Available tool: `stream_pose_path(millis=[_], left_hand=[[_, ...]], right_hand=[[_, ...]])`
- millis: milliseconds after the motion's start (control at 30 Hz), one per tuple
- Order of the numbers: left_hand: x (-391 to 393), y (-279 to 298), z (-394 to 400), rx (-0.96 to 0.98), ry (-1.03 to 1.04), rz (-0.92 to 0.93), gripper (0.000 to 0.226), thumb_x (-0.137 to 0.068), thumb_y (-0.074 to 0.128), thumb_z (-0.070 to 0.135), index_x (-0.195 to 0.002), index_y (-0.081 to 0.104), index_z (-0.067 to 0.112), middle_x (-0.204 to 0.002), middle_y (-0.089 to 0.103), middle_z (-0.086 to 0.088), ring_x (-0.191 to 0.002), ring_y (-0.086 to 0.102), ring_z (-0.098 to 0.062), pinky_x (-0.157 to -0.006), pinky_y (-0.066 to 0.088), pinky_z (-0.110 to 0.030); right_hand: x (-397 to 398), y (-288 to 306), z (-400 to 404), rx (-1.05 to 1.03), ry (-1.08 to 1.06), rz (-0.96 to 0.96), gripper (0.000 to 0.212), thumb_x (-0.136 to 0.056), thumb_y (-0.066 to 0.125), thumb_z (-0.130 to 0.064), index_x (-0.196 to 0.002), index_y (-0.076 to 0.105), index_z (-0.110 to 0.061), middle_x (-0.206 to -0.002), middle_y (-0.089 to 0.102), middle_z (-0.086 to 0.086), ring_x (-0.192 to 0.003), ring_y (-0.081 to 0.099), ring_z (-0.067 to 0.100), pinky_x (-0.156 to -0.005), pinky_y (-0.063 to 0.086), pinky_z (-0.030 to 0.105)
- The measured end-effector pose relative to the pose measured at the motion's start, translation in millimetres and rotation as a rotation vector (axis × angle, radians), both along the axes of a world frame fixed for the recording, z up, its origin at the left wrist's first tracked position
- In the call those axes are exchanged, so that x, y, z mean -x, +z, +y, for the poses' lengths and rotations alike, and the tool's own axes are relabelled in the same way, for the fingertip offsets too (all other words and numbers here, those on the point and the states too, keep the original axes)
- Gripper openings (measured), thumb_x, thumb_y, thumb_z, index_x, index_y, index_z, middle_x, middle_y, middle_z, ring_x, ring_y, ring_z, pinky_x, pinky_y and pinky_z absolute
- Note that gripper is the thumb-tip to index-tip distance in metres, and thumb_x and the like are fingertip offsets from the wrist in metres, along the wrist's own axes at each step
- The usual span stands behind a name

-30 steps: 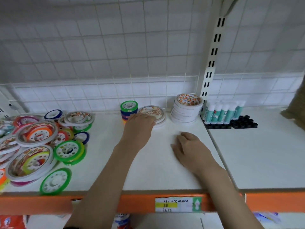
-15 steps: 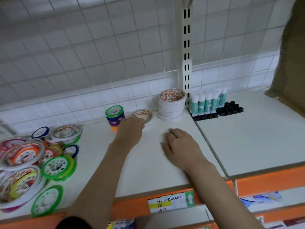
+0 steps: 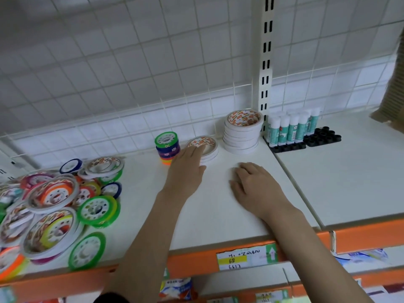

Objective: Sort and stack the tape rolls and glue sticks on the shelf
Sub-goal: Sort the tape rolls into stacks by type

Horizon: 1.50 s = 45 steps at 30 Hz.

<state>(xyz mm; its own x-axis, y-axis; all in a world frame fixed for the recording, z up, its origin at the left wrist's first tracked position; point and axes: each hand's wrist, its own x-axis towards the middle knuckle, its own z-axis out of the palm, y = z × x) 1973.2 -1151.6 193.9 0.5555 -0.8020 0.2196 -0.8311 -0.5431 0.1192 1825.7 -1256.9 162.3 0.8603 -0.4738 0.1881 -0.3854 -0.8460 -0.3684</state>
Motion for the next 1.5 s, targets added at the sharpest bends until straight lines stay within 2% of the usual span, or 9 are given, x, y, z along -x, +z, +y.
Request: stream_pose_path(millis=[133,300,567,800,933,1100,1233,1367,1500], left_hand=[[3.9,-6.2,38.5,-0.007,0.034,0.045,0.052,-0.096,0.045,0.030,-0.145,0.028,0.019,-0.146,0.036,0.000,-0.133,0.033,-0.019,-0.107,0.025,-0.030],[2.2,-16.2,97.3,0.040,0.078,0.099,0.046,-0.097,0.043,0.032,-0.141,0.036,0.021,-0.143,0.041,0.004,-0.132,0.034,-0.016,-0.107,0.028,-0.032],[-40.3,2.4,186.1,0.108,0.206,0.061,0.044,-0.096,0.044,0.037,-0.137,0.042,0.020,-0.133,0.049,0.001,-0.123,0.043,-0.020,-0.101,0.035,-0.032],[-77.2,22.1,244.1,0.221,0.252,0.020,0.035,-0.095,0.047,0.030,-0.126,0.052,0.015,-0.110,0.059,-0.004,-0.101,0.056,-0.025,-0.085,0.045,-0.035],[-96.4,29.3,261.7,0.267,0.263,-0.018,0.033,-0.092,0.055,0.027,-0.120,0.058,0.011,-0.113,0.063,-0.006,-0.104,0.057,-0.026,-0.091,0.046,-0.043],[-107.4,32.0,273.3,0.271,0.278,-0.025,0.029,-0.093,0.050,0.029,-0.117,0.060,0.015,-0.118,0.061,0.000,-0.110,0.054,-0.019,-0.096,0.042,-0.033],[-112.6,25.4,271.8,0.250,0.281,0.013,0.028,-0.093,0.049,0.033,-0.114,0.059,0.018,-0.113,0.060,0.003,-0.106,0.054,-0.017,-0.090,0.044,-0.032],[-116.4,24.3,263.6,0.221,0.283,0.035,0.024,-0.092,0.052,0.035,-0.107,0.058,0.018,-0.105,0.060,0.003,-0.103,0.052,-0.018,-0.089,0.044,-0.032],[-114.4,25.4,253.3,0.134,0.330,0.084,0.019,-0.091,0.052,0.038,-0.092,0.050,0.019,-0.098,0.053,0.003,-0.100,0.050,-0.017,-0.085,0.039,-0.027]], right_hand=[[-3.5,8.5,7.3,-0.007,0.016,-0.004,0.041,-0.096,0.043,-0.027,-0.130,0.050,-0.004,-0.139,0.045,0.012,-0.130,0.038,0.027,-0.109,0.024,0.028],[-29.7,21.2,45.7,-0.023,0.082,-0.040,0.037,-0.094,0.048,-0.024,-0.122,0.055,-0.001,-0.131,0.050,0.013,-0.127,0.041,0.027,-0.104,0.030,0.026],[-112.4,29.4,123.7,-0.007,0.262,0.003,0.039,-0.095,0.046,-0.026,-0.130,0.050,-0.009,-0.133,0.048,0.006,-0.126,0.041,0.021,-0.100,0.037,0.027],[-185.2,42.5,165.9,0.024,0.335,0.067,0.041,-0.095,0.046,-0.024,-0.132,0.047,-0.007,-0.135,0.046,0.009,-0.127,0.039,0.024,-0.100,0.038,0.034],[-222.3,46.8,173.5,0.049,0.340,0.086,0.045,-0.093,0.048,-0.019,-0.137,0.042,-0.012,-0.137,0.045,0.009,-0.129,0.036,0.024,-0.101,0.039,0.035],[-247.8,37.6,177.2,0.074,0.356,0.117,0.054,-0.094,0.048,-0.017,-0.145,0.032,-0.019,-0.147,0.036,0.003,-0.137,0.028,0.022,-0.108,0.033,0.035],[-248.8,26.0,179.2,0.105,0.376,0.094,0.029,-0.092,0.047,-0.022,-0.118,0.060,-0.023,-0.121,0.057,0.001,-0.115,0.050,0.023,-0.092,0.046,0.035],[-237.5,28.2,178.6,0.125,0.339,0.055,0.025,-0.094,0.047,-0.029,-0.114,0.060,-0.024,-0.113,0.063,0.005,-0.104,0.057,0.027,-0.082,0.049,0.035],[-222.5,30.5,177.5,0.108,0.337,-0.007,0.023,-0.096,0.045,-0.032,-0.108,0.060,-0.019,-0.104,0.065,0.006,-0.097,0.058,0.028,-0.071,0.043,0.032]])
